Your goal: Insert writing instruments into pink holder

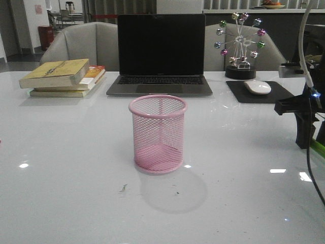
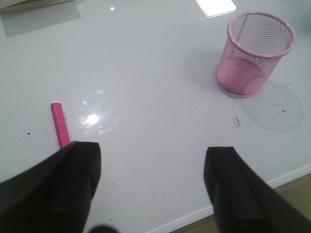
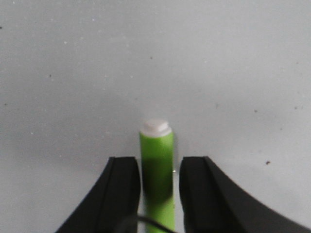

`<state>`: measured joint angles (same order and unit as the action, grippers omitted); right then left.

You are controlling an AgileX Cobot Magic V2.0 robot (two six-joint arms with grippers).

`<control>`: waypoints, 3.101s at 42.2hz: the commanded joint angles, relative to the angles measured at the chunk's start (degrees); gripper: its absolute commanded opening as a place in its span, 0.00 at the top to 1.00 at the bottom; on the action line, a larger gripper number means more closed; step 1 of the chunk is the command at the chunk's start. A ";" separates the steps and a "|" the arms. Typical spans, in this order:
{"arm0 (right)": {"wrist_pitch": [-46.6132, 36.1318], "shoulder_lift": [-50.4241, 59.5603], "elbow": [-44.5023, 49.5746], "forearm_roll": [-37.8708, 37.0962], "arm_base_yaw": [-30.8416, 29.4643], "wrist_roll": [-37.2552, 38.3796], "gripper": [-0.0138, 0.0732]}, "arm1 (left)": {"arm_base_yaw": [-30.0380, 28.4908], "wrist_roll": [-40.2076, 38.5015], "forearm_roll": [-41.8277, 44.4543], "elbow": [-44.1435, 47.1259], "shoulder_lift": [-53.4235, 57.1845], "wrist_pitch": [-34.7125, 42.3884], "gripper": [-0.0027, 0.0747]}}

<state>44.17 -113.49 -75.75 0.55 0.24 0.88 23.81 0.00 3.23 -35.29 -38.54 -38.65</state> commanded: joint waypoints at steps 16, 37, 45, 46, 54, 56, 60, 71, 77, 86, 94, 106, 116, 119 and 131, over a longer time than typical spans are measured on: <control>-2.25 10.12 -1.65 -0.05 0.46 -0.39 0.65 | 0.37 0.00 -0.54 -1.62 -0.23 4.04 0.31; -50.04 33.93 17.26 9.06 27.39 -0.39 0.65 | 0.37 0.00 -0.54 -1.62 -0.23 4.04 0.31; -71.23 32.11 23.70 7.88 36.10 -0.39 0.65 | 0.37 0.00 -0.66 -1.62 -0.23 4.04 0.31; -73.01 31.42 24.17 6.91 36.49 -0.39 0.65 | 0.37 0.00 -0.66 -1.62 -0.23 4.04 0.31; -80.03 25.34 24.61 0.53 36.88 -0.39 0.65 | 0.37 0.00 -0.66 -1.62 -0.23 4.04 0.31; -80.77 23.69 24.61 0.34 36.88 -0.39 0.65 | 0.37 0.00 -0.66 -1.62 -0.23 4.04 0.31; -82.47 20.53 24.61 0.34 36.63 -0.44 0.65 | 0.37 0.00 -0.66 -1.62 -0.23 4.04 0.31; -83.22 14.46 24.61 0.34 35.95 -0.47 0.61 | 0.37 0.00 -0.66 -1.62 -0.23 4.04 0.31; -83.36 14.47 24.61 0.34 35.95 -0.47 0.37 | 0.37 0.00 -0.66 -1.62 -0.23 4.04 0.31; -79.68 20.29 24.61 0.34 35.95 -0.47 0.28 | 0.37 0.00 -0.66 -1.62 -0.23 4.04 0.31; -62.45 33.02 24.61 0.34 35.95 -0.88 0.28 | 0.37 0.00 -0.66 -1.62 -0.23 4.04 0.31; -32.08 53.03 24.61 -1.60 35.95 -5.57 0.28 | 0.37 0.00 -0.66 -1.62 -0.23 4.04 0.31; -17.22 64.38 29.74 0.09 35.95 -5.45 0.28 | 0.37 0.00 -0.88 -1.62 -0.23 4.26 0.31; -17.06 67.12 32.76 1.40 35.95 -5.45 0.28 | 0.37 0.00 -1.14 -1.62 -0.23 4.26 0.31; -17.06 75.20 40.43 1.95 35.95 -5.45 0.28 | 0.37 0.00 -1.14 -1.62 -0.35 4.26 0.31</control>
<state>31.39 -39.66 -34.33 2.33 36.54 -4.18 23.81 0.00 2.60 -35.29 -38.54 -38.65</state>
